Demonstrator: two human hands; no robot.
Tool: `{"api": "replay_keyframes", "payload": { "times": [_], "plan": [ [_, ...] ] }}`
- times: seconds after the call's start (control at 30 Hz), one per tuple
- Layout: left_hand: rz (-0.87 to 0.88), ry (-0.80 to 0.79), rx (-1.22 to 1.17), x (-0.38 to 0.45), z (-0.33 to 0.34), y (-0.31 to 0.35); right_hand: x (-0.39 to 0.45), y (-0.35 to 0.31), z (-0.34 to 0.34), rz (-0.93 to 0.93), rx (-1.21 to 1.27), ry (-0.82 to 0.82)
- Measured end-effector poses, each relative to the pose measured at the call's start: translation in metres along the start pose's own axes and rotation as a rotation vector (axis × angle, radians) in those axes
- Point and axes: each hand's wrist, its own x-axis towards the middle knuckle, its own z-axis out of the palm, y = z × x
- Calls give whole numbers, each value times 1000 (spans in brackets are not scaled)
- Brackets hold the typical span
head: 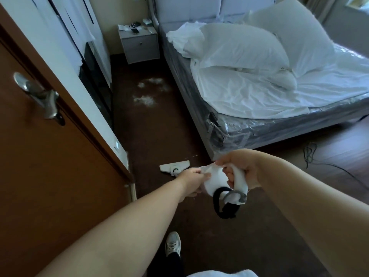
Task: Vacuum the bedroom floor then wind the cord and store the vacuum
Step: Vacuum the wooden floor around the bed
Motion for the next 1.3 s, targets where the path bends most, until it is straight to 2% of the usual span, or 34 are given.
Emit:
{"api": "replay_keyframes", "payload": {
  "times": [0.47, 0.8, 1.3],
  "plan": [
    [33, -135, 13, 7, 30, 0, -11, 28, -10, -8, 164, 105],
    [29, -122, -11, 43, 23, -7, 17, 22, -6, 16, 127, 107],
    [44, -114, -15, 54, 23, -3, 18, 18, -8, -5, 141, 109]
  ]
}}
